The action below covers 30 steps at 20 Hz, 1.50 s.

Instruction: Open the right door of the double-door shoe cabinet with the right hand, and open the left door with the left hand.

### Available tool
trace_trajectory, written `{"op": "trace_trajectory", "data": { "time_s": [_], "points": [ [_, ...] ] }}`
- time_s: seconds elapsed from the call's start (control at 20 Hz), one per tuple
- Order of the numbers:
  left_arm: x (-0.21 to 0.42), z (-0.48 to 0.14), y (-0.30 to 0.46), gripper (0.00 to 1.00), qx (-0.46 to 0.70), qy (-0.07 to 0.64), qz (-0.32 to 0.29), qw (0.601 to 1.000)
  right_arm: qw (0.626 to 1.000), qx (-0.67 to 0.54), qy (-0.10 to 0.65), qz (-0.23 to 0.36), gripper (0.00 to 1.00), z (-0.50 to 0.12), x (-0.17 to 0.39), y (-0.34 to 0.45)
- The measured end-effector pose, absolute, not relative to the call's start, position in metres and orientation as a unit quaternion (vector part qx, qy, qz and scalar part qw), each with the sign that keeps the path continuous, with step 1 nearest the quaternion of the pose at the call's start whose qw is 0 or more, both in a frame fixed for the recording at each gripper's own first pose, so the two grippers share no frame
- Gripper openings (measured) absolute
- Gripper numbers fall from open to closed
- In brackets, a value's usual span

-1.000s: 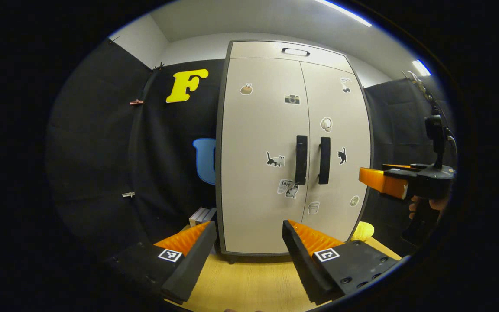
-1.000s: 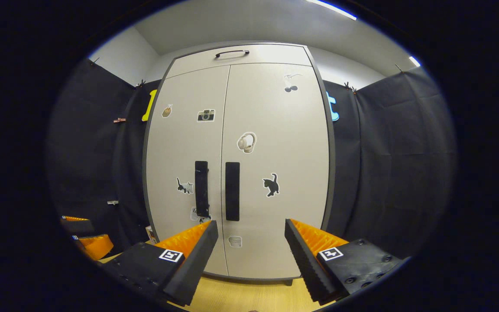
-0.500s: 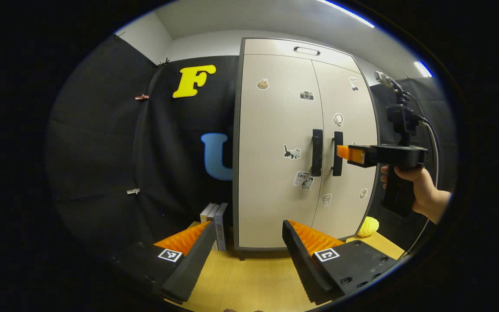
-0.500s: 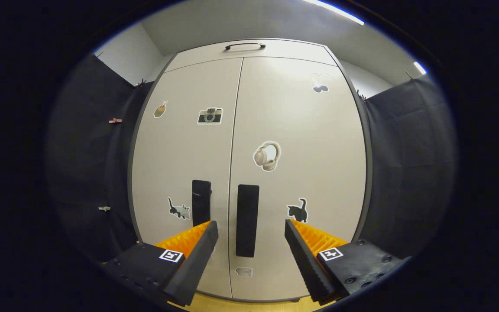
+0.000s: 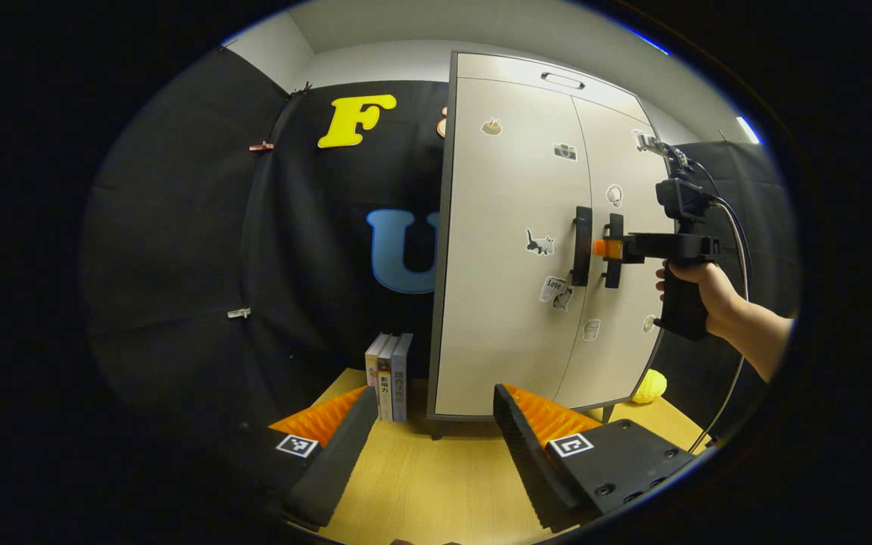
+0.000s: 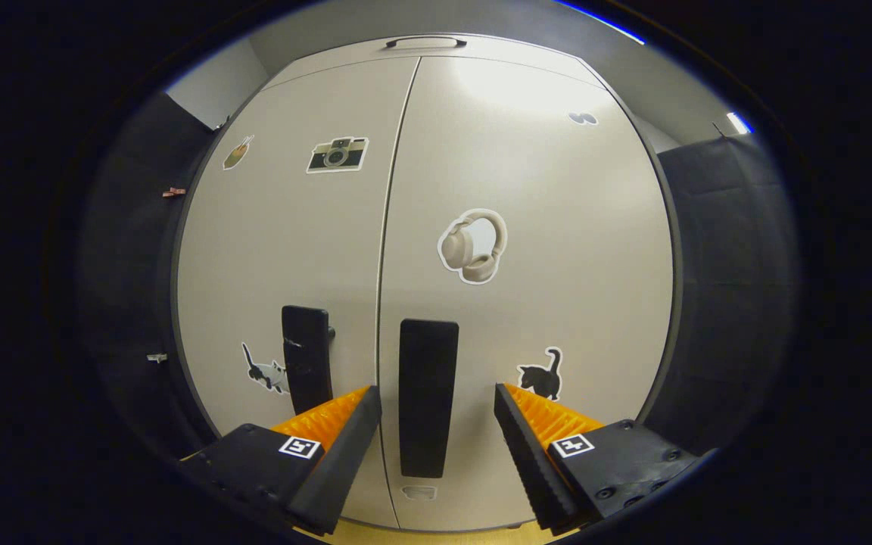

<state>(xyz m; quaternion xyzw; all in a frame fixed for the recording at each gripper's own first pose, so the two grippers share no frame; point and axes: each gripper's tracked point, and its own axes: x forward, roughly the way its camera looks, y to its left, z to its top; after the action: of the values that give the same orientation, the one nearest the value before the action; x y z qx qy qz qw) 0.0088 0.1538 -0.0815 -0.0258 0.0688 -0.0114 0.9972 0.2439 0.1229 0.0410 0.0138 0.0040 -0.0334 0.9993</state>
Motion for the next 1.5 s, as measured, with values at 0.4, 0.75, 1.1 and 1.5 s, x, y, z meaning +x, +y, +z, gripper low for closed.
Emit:
{"op": "trace_trajectory", "data": {
  "time_s": [0.4,0.75,1.1,1.5],
  "points": [
    [0.007,-0.091,0.162,0.95,-0.025,0.074,-0.018,0.997,0.997,0.031,0.059,-0.042,0.39,0.025,0.252,0.126],
    [-0.007,-0.096,0.157,0.95,-0.04,0.072,-0.033,0.996,0.994,0.052,0.094,-0.019,0.2,0.019,0.246,0.128],
    [-0.022,-0.107,0.142,0.95,-0.022,0.085,-0.041,0.995,0.993,0.045,0.111,-0.001,0.14,0.02,0.246,0.129],
    [-0.051,-0.072,0.084,0.95,-0.001,0.061,-0.018,0.998,0.99,0.06,0.103,0.07,0.14,0.027,0.225,0.128]
  ]
}}
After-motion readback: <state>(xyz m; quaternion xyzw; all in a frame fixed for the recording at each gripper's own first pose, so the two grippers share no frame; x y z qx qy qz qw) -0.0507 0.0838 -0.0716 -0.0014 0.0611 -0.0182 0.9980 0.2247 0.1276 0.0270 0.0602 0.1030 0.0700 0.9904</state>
